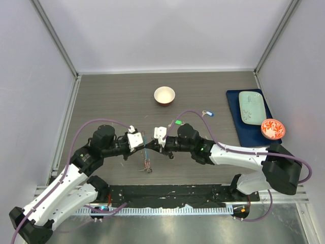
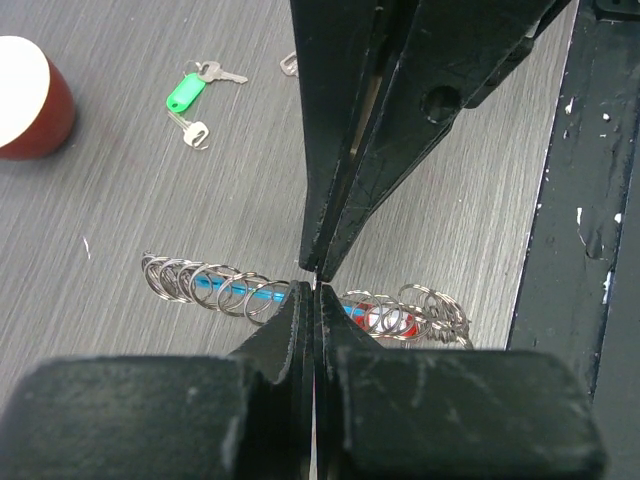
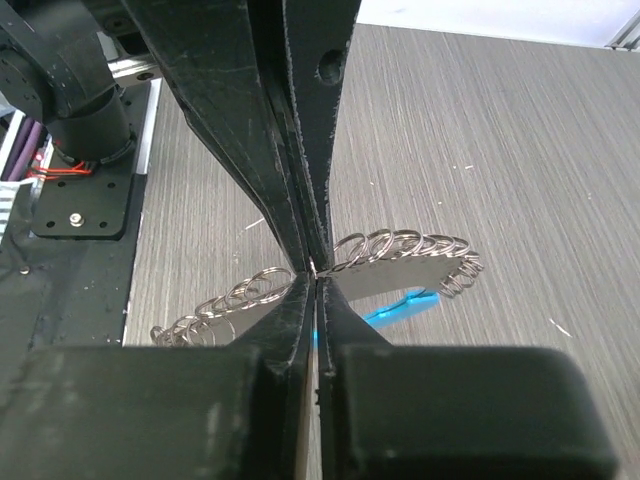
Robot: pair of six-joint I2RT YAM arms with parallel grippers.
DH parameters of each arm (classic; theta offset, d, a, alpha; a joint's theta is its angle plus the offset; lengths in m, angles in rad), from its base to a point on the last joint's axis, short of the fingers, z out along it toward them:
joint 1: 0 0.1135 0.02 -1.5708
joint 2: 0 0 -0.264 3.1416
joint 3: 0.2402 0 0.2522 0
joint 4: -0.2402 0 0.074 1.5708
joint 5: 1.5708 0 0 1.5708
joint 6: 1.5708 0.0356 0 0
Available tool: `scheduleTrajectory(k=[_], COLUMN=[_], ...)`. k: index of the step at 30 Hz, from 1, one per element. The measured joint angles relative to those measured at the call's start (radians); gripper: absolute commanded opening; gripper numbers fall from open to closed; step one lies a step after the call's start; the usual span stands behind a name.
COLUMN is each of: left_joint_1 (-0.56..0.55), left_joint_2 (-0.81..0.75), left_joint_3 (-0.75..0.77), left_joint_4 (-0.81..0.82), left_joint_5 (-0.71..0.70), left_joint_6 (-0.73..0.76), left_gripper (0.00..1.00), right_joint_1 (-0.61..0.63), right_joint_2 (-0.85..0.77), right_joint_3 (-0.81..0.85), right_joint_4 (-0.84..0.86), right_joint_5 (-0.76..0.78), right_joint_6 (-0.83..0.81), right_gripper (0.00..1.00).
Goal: Put the keys on the keyring
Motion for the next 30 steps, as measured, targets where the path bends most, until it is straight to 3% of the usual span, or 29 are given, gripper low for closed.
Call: scheduleTrajectory(k=[6,10,13,18,24,30], left_joint_1=[0.002,0.002,0.002,0.002,0.002,0.002], left_joint_2=[0.002,0.004,-0.006,-0.081,-0.134,-0.008], left_joint_3=[0.000,0.000,0.000,-0.004,-0.007,0.000], left_joint_4=[0.003,0.020,0.042,0.084,0.086,0.078], left_joint_5=[-0.017,-0.075,-0.127,-0.187,-0.264,-0.237], left_joint_6=[-0.048,-0.182,-0.313,-0.507,-0.529,-0.393], left_gripper=[0.02,0.31,0.46,0.59,0.57,0.46], right_joint_1=[0.013,0.034,0.055,0.076,0.078,0.078], right_joint_2=[0.002,0.002,0.001,0.001,-0.006,-0.025], right_joint_3=[0.000,-0.001,-0.014,-0.044,-0.057,-0.059], right_joint_4=[0.000,0.006,0.017,0.025,0.036,0.035], right_joint_5=[0.034,0.110,0.198,0.322,0.370,0.356], right_joint_6=[-0.010,-0.026,-0.039,-0.058,-0.063,-0.070], right_gripper=[0.01,0.01,0.01,0.01,0.01,0.01])
